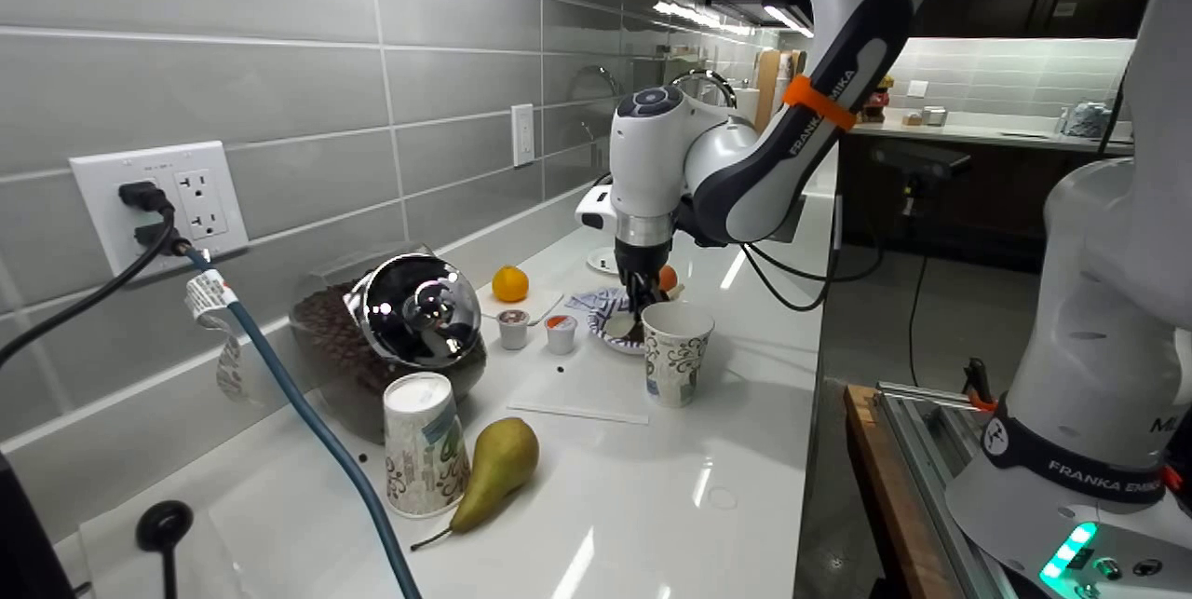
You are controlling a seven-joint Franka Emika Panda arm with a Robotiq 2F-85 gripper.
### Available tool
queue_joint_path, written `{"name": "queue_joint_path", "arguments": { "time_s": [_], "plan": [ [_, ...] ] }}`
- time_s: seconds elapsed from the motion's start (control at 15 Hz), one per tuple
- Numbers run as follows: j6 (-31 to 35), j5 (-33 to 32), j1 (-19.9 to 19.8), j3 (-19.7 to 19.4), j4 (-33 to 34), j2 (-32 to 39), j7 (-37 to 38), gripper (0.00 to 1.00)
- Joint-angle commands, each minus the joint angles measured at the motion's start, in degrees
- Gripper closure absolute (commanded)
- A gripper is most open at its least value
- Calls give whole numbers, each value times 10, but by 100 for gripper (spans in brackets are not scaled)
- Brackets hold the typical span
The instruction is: Pick up the spoon, scoop some content out the bowl, put the content into the cup and place the spoon down to the right of the bowl
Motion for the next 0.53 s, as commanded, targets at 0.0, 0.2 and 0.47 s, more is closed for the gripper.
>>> {"name": "queue_joint_path", "arguments": {
  "time_s": [0.0, 0.2, 0.47],
  "plan": [
    [-3, 4, -5, 14, 0, 6, -31, 96],
    [-30, -8, -2, 15, -3, -6, -16, 96],
    [-81, -32, 3, 18, -3, -12, 7, 96]
  ]
}}
